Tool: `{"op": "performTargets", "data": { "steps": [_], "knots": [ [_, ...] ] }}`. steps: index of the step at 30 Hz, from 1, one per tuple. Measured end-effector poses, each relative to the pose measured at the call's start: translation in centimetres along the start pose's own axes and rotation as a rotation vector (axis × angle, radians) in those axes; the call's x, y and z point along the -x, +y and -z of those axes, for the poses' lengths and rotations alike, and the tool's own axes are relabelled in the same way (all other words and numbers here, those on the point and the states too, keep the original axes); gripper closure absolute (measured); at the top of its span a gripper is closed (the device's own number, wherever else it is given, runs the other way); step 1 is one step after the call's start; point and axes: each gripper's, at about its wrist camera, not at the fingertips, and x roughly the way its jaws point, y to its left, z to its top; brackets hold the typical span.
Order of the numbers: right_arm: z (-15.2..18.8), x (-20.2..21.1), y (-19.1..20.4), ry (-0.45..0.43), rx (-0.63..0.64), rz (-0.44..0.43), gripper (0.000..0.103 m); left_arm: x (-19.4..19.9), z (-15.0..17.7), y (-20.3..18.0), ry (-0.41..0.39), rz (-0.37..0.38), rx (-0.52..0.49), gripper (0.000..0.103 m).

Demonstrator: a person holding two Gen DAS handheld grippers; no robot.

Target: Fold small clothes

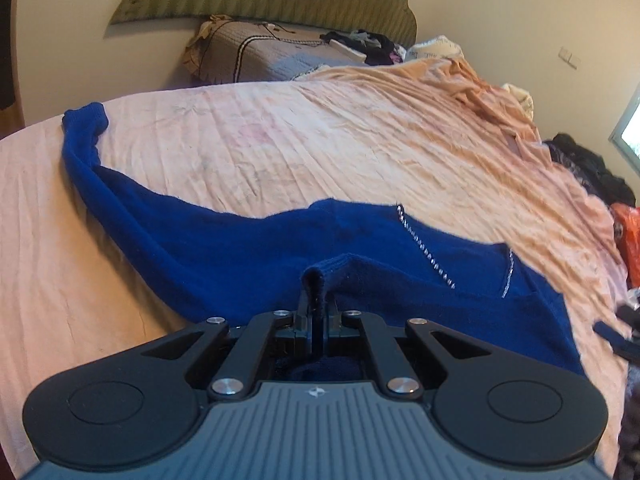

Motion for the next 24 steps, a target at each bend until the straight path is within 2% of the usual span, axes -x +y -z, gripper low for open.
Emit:
{"op": "performTargets", "data": {
  "steps": [2, 3, 4, 5, 6, 8, 10, 15, 18, 20, 22, 23, 24],
  "knots": [
    [-0.4, -3.1, -1.3, 0.125, -0.034, 0.022, 0.02, -0.5, 0.3, -0.1, 0.015, -0.003, 0.0, 0.098],
    [-0.2, -4.4, -1.9, 0.176, -0.042, 0.067, 0.028, -0.8, 0.4, 0.0, 0.021, -0.004, 0.005, 0.098],
    [-0.1, -5.1, -2.4, 0.186, -0.017, 0.102, 0.041, -0.9, 0.5, 0.2, 0.028, -0.011, 0.01, 0.098],
    [0.1, -4.9, -2.7, 0.156, 0.033, 0.114, 0.043, -1.1, 0.5, 0.5, 0.033, -0.016, 0.015, 0.098],
    [0.0, -4.8, -3.3, 0.148, 0.034, 0.11, 0.05, -1.3, 0.5, 0.9, 0.041, -0.022, 0.021, 0.098],
    [0.5, -4.5, -4.2, 0.134, 0.005, 0.072, 0.05, -2.1, 0.9, 1.6, 0.067, -0.041, 0.026, 0.099],
    [1.1, -4.5, -3.8, 0.123, 0.073, 0.069, 0.05, -3.1, 1.5, 1.9, 0.087, -0.055, 0.026, 0.099],
    [0.8, -4.6, -1.5, 0.137, 0.201, 0.165, 0.048, -3.4, 1.7, 2.3, 0.056, -0.077, 0.039, 0.095],
    [1.4, -3.4, 1.0, 0.093, 0.315, 0.247, 0.037, -1.2, 1.1, 2.0, 0.01, -0.092, -0.012, 0.092],
    [1.5, -2.1, 2.4, 0.061, 0.375, 0.205, 0.035, 0.6, 0.7, 1.8, -0.041, -0.147, -0.055, 0.084],
    [1.7, -1.7, 3.6, 0.055, 0.396, 0.168, 0.035, 2.3, 0.4, 1.5, -0.135, -0.163, -0.068, 0.076],
    [1.7, -1.9, 4.2, 0.064, 0.408, 0.154, 0.035, 2.7, 0.5, 1.2, -0.17, -0.133, -0.06, 0.076],
    [1.8, -2.4, 4.6, 0.076, 0.427, 0.153, 0.035, 2.8, 0.6, 0.7, -0.177, -0.067, -0.06, 0.076]
  ]
}}
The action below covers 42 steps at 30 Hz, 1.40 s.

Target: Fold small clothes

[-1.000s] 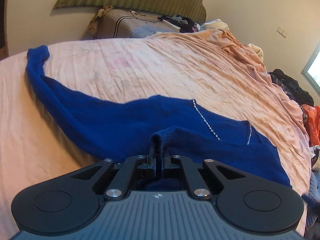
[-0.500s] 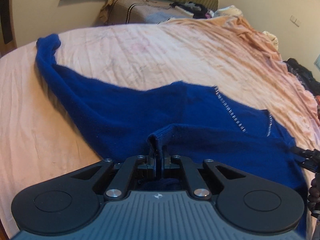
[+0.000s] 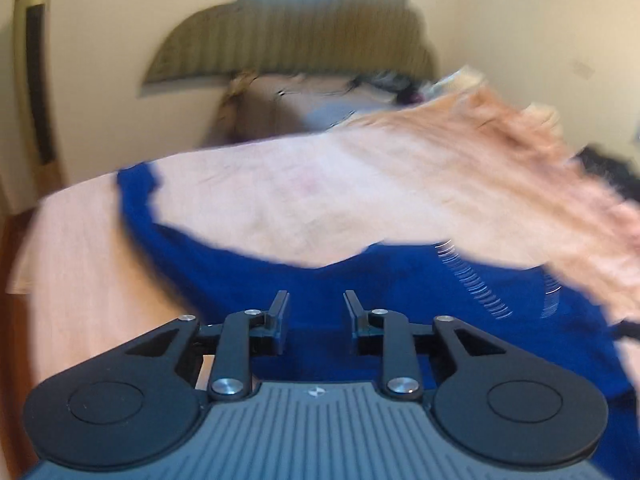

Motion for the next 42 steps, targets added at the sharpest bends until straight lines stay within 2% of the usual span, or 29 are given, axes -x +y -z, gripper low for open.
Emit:
{"op": "performTargets", "data": {
  "steps": [3, 6, 7, 8, 9, 13, 15, 16, 17, 19, 21, 23, 25, 28, 30, 32, 33, 35, 36, 37, 42],
  "knots": [
    [0.5, -2.0, 0.6, 0.067, 0.041, 0.044, 0.034, -1.5, 1.2, -2.4, 0.067, 0.165, -0.005, 0.076],
    [2.4, -3.8, -0.5, 0.133, 0.023, 0.085, 0.031, -4.9, 3.4, -3.4, 0.176, 0.179, 0.033, 0.076],
    [3.3, -3.6, -0.6, 0.086, 0.058, 0.075, 0.025, -6.2, 4.2, -3.1, 0.217, 0.162, 0.065, 0.076],
    [3.9, -3.5, -0.6, 0.07, 0.088, 0.068, 0.025, -6.2, 4.9, -2.4, 0.153, 0.191, 0.091, 0.074],
    [4.4, -3.2, -0.4, 0.057, 0.11, 0.072, 0.025, -6.4, 5.3, -2.0, 0.132, 0.206, 0.097, 0.074],
    [4.5, -3.0, 0.1, 0.063, 0.134, 0.063, 0.014, -4.9, 5.2, -0.5, 0.103, 0.262, 0.152, 0.074],
    [4.5, -3.0, 0.2, 0.064, 0.14, 0.059, 0.011, -3.0, 4.8, 1.1, 0.005, 0.281, 0.165, 0.069],
    [4.5, -3.0, 0.2, 0.063, 0.138, 0.057, 0.01, -2.1, 4.3, 2.3, -0.055, 0.265, 0.181, 0.056],
    [4.5, -3.0, 0.2, 0.061, 0.133, 0.053, 0.01, -1.4, 3.7, 3.9, -0.112, 0.234, 0.219, 0.034],
    [4.5, -2.8, -0.2, 0.052, 0.108, 0.037, 0.009, -0.7, 2.7, 8.3, -0.222, 0.165, 0.362, 0.016],
    [4.5, -2.6, -0.8, 0.037, 0.066, 0.012, 0.009, -1.2, 1.8, 12.7, -0.279, 0.123, 0.516, 0.016],
    [4.5, -2.4, -1.4, 0.026, 0.033, -0.009, 0.009, -2.7, 0.7, 16.7, -0.293, 0.116, 0.656, 0.016],
    [4.5, -2.4, -1.6, 0.021, 0.021, -0.016, 0.009, -4.7, -0.5, 19.0, -0.283, 0.09, 0.72, 0.016],
    [4.5, -2.4, -1.5, 0.022, 0.027, -0.009, 0.009, -7.5, -1.7, 20.9, -0.267, 0.058, 0.756, 0.018],
    [4.5, -2.4, -1.5, 0.022, 0.029, -0.006, 0.009, -9.1, -2.1, 21.3, -0.249, 0.046, 0.748, 0.025],
    [4.5, -2.3, -1.5, 0.018, 0.021, -0.009, 0.009, -10.7, -3.1, 21.1, -0.23, 0.01, 0.694, 0.049],
    [4.5, -2.3, -1.6, 0.02, 0.018, -0.011, 0.009, -11.4, -3.3, 21.0, -0.21, -0.038, 0.672, 0.057],
    [4.5, -2.3, -1.5, 0.02, 0.021, -0.009, 0.009, -12.5, -3.2, 21.4, -0.144, -0.129, 0.625, 0.089],
    [4.5, -2.3, -1.6, 0.021, 0.024, -0.007, 0.009, -12.7, -3.1, 21.4, -0.14, -0.161, 0.597, 0.091],
    [4.5, -2.3, -1.5, 0.021, 0.025, -0.005, 0.009, -12.6, -2.8, 21.6, -0.141, -0.163, 0.586, 0.091],
    [4.5, -2.3, -1.5, 0.021, 0.024, -0.006, 0.01, -9.7, -2.9, 20.9, -0.168, -0.134, 0.609, 0.093]
  ]
}}
